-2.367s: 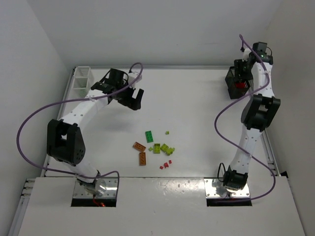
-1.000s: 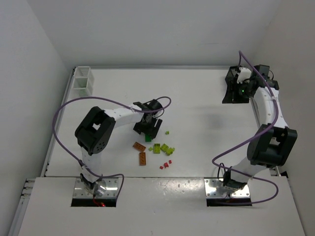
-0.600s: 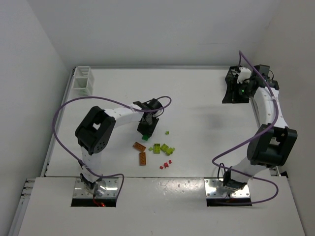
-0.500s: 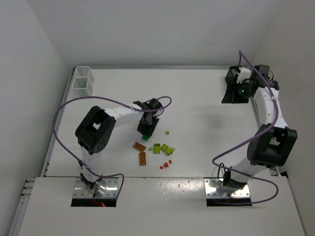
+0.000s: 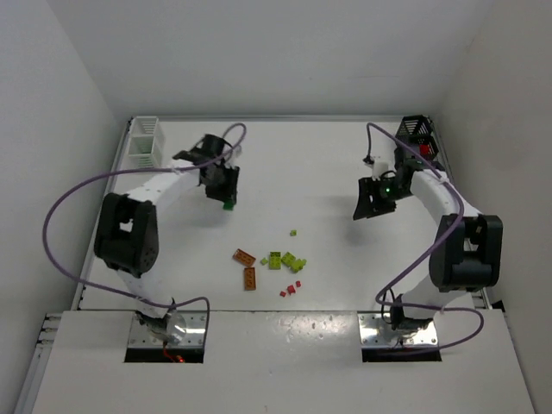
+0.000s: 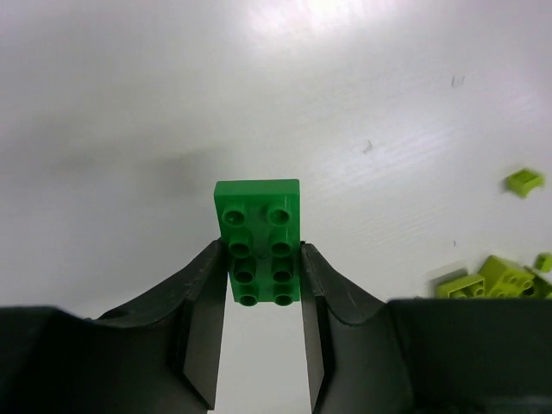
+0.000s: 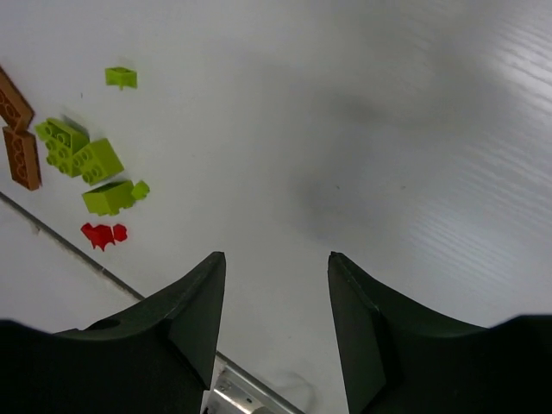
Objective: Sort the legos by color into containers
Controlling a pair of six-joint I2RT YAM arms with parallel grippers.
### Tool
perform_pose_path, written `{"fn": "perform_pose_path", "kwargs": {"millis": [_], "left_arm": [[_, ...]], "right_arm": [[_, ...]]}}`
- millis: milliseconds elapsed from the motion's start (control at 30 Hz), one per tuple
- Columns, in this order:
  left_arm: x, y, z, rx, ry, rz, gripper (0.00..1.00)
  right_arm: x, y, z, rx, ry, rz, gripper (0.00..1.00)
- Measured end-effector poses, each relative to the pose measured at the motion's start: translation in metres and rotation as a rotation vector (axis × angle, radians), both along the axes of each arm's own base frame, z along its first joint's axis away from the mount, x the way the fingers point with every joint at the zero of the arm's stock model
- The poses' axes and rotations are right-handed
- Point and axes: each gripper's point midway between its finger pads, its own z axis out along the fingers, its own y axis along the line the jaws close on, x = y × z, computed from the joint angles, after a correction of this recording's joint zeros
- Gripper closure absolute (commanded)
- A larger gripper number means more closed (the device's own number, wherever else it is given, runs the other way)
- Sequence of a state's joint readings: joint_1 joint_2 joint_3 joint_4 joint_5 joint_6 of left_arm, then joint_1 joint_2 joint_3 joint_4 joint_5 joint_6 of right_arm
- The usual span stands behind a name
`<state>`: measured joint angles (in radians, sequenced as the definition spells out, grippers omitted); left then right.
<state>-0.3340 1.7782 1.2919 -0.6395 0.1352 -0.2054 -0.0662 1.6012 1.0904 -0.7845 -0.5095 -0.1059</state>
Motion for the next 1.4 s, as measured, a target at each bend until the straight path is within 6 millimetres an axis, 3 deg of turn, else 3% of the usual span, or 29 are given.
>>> {"fn": "perform_pose_path", "kwargs": {"millis": [200,267,367,467,600,667,800,933,1200,1400], "left_arm": [[0.068,0.072,0.131,-0.034,-0.385,0.150,1.00],[0.081,0.093,0.164,-0.023,-0.482,0.184,1.00],[0.100,0.141,0.200,0.005,-0.573,0.272,1.00],[0.120,0.195,0.218,0.026,-0.603,0.366,1.00],[0.149,0.262,0.211,0.030,-0.588,0.462,0.95],[0.159,0.290,0.195,0.015,-0.551,0.493,0.91],[0.173,0.327,0.155,-0.007,-0.472,0.537,0.90],[0.175,0.332,0.117,-0.011,-0.379,0.534,0.88],[0.189,0.332,0.105,-0.006,-0.373,0.517,0.77],[0.191,0.333,0.082,-0.011,-0.331,0.521,0.72]], "right_arm": [[-0.001,0.041,0.000,-0.013,-0.042,0.142,0.50],[-0.002,0.055,0.001,-0.017,-0.051,0.193,0.51],[0.003,0.076,0.003,-0.024,-0.066,0.259,0.51],[0.005,0.096,0.002,-0.027,-0.072,0.318,0.52],[-0.001,0.115,-0.004,-0.040,-0.059,0.382,0.52],[-0.007,0.122,-0.008,-0.050,-0.051,0.410,0.53],[-0.015,0.133,-0.009,-0.060,-0.049,0.450,0.53],[-0.016,0.134,-0.011,-0.084,-0.053,0.461,0.53],[-0.018,0.135,-0.017,-0.110,-0.046,0.476,0.53],[-0.019,0.135,-0.021,-0.130,-0.039,0.482,0.53]]}}
